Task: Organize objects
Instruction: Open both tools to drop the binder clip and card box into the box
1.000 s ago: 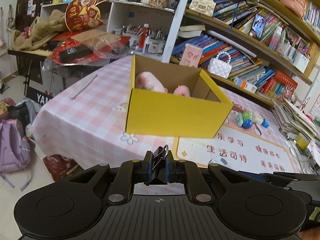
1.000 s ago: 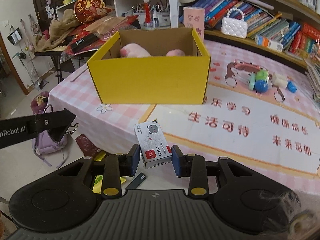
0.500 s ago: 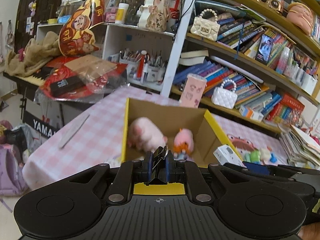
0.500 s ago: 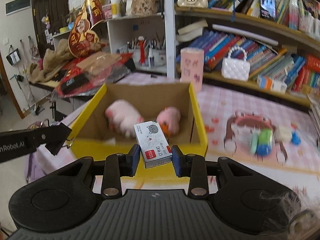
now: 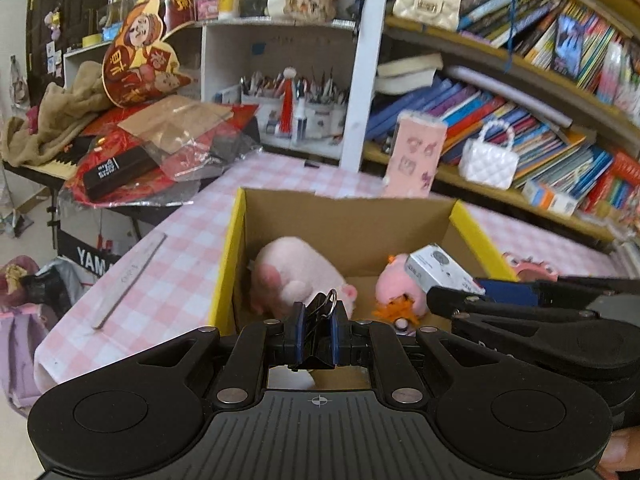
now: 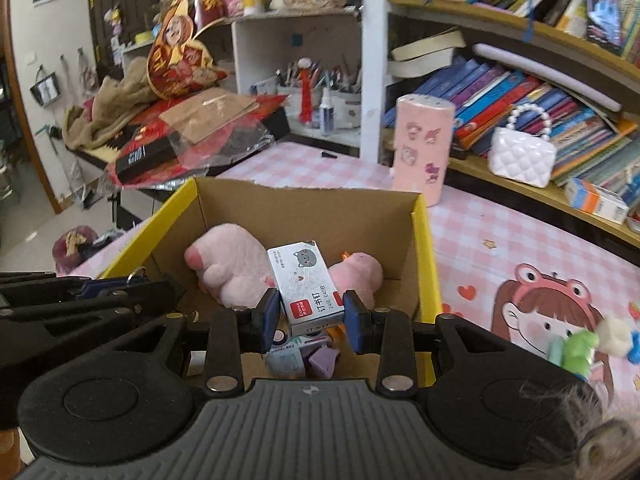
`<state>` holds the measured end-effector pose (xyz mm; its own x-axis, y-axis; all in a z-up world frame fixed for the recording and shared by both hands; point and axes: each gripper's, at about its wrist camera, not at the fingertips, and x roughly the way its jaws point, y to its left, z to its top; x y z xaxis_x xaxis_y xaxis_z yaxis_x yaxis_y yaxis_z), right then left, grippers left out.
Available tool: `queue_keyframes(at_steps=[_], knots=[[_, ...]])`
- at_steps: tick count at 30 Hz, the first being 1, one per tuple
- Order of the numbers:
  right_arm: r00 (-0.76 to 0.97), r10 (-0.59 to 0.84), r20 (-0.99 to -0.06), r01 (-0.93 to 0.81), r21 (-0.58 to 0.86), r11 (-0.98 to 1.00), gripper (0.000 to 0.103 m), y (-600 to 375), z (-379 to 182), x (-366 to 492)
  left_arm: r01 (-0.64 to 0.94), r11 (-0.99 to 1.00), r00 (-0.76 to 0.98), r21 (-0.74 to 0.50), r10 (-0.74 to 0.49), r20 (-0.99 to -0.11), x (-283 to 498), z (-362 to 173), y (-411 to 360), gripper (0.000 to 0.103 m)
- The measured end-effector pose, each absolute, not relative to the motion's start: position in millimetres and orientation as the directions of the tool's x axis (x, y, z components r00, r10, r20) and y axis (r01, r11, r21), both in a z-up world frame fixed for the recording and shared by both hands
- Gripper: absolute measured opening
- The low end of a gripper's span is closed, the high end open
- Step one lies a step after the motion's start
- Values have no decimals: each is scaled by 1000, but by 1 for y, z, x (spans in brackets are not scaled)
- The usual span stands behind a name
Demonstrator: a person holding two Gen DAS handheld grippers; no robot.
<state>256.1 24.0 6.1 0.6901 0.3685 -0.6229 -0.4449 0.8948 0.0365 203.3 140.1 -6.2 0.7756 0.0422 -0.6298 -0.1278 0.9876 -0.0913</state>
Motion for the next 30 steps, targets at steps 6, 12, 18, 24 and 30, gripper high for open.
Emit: queue_keyframes(at_steps=[6, 12, 18, 24, 30], knots=[[654, 363, -664, -488, -3, 873, 32, 38, -12, 282, -142, 989, 725, -49, 70, -685, 225, -24, 137, 11], [587, 363, -724, -510, 17, 860, 32, 43, -26, 303, -142, 989, 708, -30, 80, -702, 236, -32, 137, 11], [530, 359, -768, -532, 29, 846, 32, 48, -29, 312, -140, 989, 703, -43, 69, -708, 239, -36, 139, 11], [487, 351, -800, -518, 58, 853, 33, 49, -31, 317, -142, 988, 717, -65, 58, -694, 238, -34, 142, 15], [533, 359, -766, -467, 88, 880, 46, 40, -22, 314, -141, 987, 745, -81, 52, -665, 230, -24, 144, 25]])
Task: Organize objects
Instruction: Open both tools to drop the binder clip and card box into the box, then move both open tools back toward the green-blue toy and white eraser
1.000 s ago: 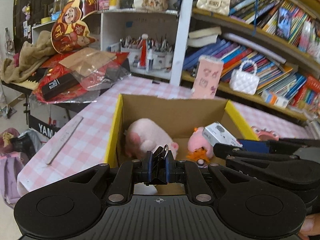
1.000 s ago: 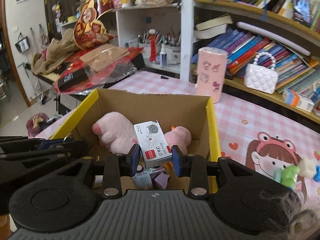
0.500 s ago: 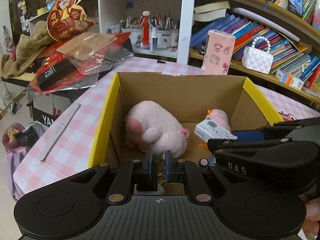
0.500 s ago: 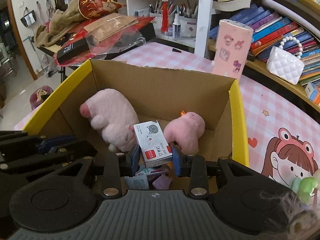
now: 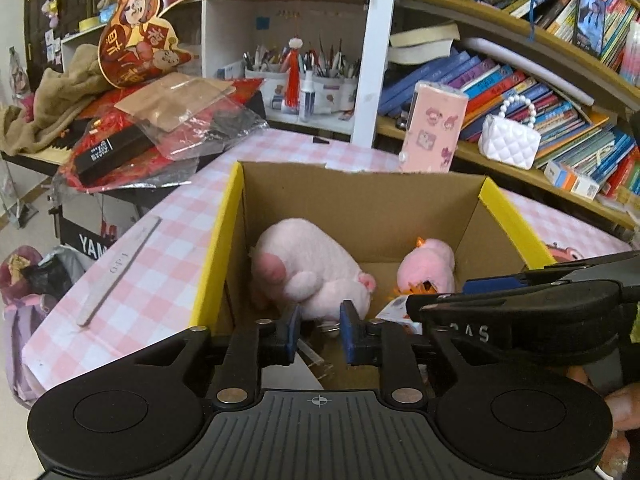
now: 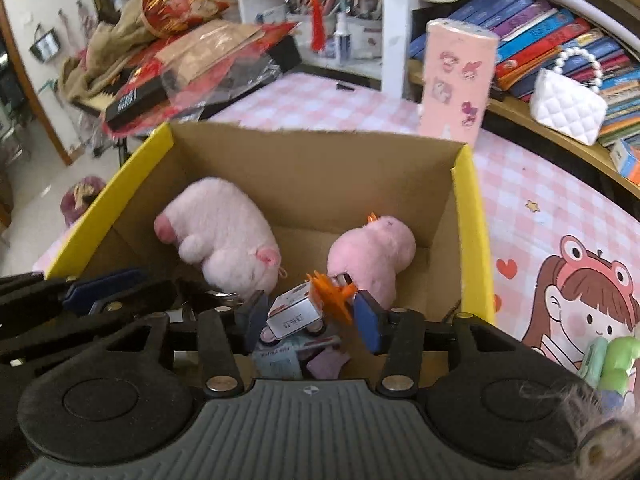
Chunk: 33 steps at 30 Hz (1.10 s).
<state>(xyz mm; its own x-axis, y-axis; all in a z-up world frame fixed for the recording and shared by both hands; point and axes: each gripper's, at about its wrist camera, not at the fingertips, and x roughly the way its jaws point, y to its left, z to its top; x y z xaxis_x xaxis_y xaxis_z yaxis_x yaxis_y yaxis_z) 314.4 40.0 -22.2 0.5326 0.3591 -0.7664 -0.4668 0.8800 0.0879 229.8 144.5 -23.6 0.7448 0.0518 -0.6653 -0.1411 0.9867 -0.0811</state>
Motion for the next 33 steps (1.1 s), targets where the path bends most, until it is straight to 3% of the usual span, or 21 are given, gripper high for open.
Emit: queue_keyframes(at_steps=[4, 9, 12, 23, 33], knots=[[591, 365, -720, -426, 106, 898, 46, 30, -5, 304, -137, 987, 778, -88, 52, -626, 219, -9, 145, 42], [685, 342, -644, -377, 90, 922, 48, 19, 16, 282, -146, 985, 816, -91, 68, -575, 198, 9, 148, 72], [732, 318, -603, -350, 68, 934, 48, 11, 25, 265, -158, 984, 820, -87, 82, -566, 185, 15, 152, 80], [794, 245, -557, -309, -22, 951, 48, -4, 17, 184, -189, 977, 812, -98, 100, -575, 127, 11, 165, 85], [748, 256, -612, -363, -55, 930, 48, 7, -5, 120, -183, 978, 775, -101, 80, -626, 79, -3, 159, 86]])
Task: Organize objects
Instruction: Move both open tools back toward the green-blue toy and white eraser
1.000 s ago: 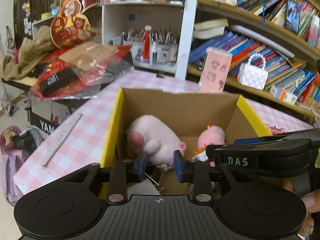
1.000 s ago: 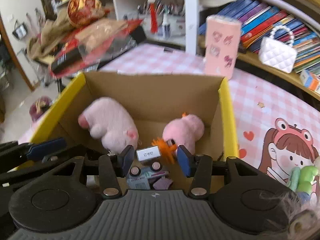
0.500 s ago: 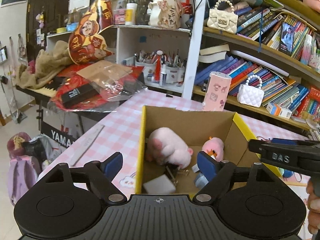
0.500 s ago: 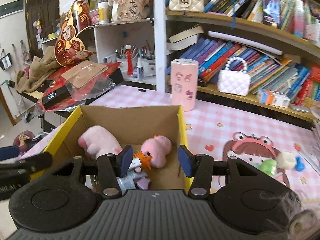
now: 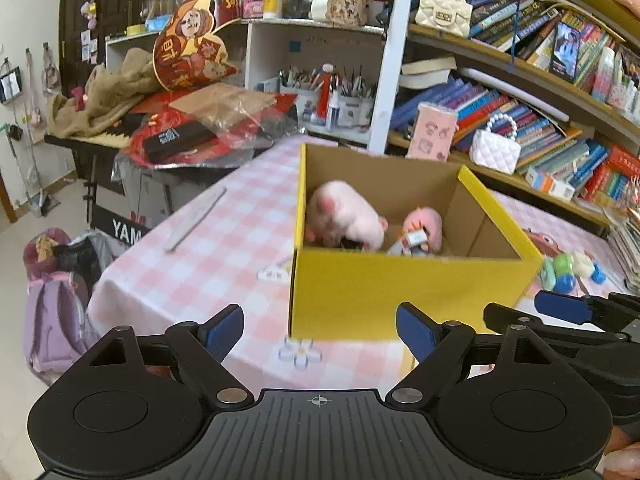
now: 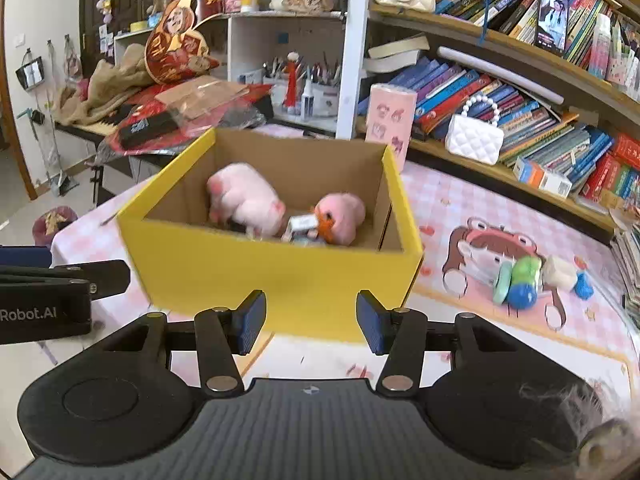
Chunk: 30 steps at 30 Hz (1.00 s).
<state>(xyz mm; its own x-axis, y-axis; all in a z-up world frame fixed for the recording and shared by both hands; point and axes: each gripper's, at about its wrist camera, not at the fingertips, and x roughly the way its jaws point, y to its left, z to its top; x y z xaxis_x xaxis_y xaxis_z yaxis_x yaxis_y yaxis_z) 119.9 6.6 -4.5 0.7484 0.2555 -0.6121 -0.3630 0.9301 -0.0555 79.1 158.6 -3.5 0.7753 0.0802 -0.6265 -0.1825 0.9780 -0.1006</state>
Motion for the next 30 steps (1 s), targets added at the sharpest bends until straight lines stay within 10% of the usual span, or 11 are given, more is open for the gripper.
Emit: queue_keyframes(at_steps=[30], knots=[[717, 70, -694, -136, -40, 990, 59, -61, -32, 19, 38, 995, 691, -92, -93, -717, 14, -28, 95, 90]])
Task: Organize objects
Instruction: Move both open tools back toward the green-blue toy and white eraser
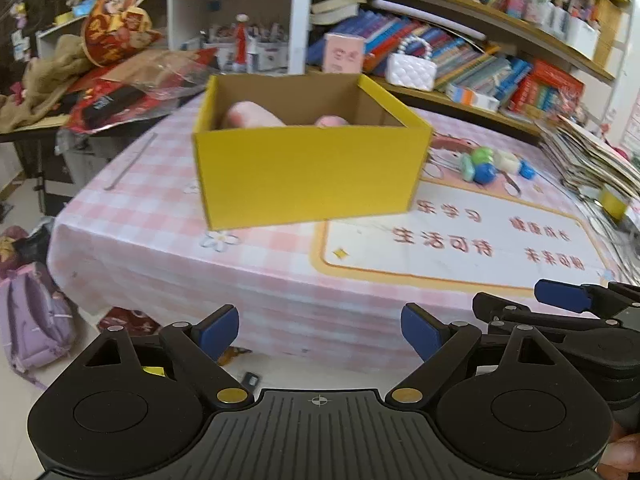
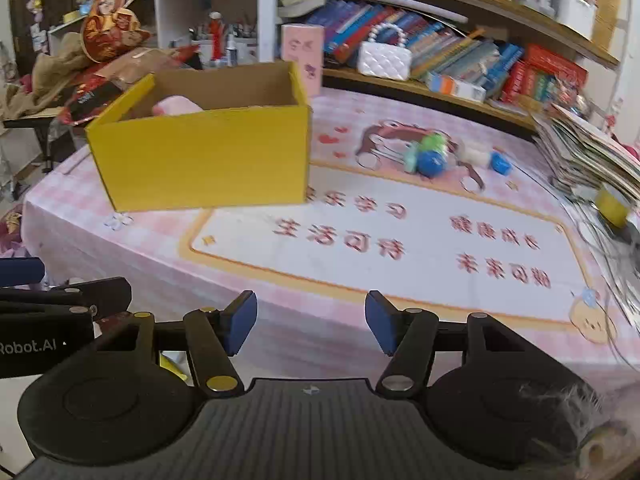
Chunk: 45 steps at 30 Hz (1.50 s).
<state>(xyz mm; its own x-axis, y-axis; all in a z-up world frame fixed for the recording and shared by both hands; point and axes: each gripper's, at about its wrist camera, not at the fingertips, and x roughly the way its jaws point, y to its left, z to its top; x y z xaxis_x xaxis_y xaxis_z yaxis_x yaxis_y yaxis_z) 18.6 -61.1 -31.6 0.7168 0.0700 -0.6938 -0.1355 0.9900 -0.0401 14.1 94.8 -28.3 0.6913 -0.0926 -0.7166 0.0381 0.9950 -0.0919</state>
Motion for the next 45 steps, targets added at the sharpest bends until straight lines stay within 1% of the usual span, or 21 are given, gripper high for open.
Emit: queue_keyframes(at_steps=[13, 24, 34, 45], knots=[[697, -81, -713, 54, -61, 997, 62, -117, -35, 5, 206, 972, 644, -114, -223, -732, 27, -33, 41, 90], [673, -171, -719, 182, -63, 981, 64, -162, -36, 18, 314, 943, 610, -112, -290, -737, 57, -34, -6, 91], [661, -177, -729, 195, -60, 979, 67, -197, -37, 61, 311, 945, 605, -103, -281, -745, 101, -34, -36, 91], [667, -121, -735, 147, -29, 989, 67, -243, -36, 132, 250, 964, 621, -90, -231, -749, 162, -33, -76, 91]])
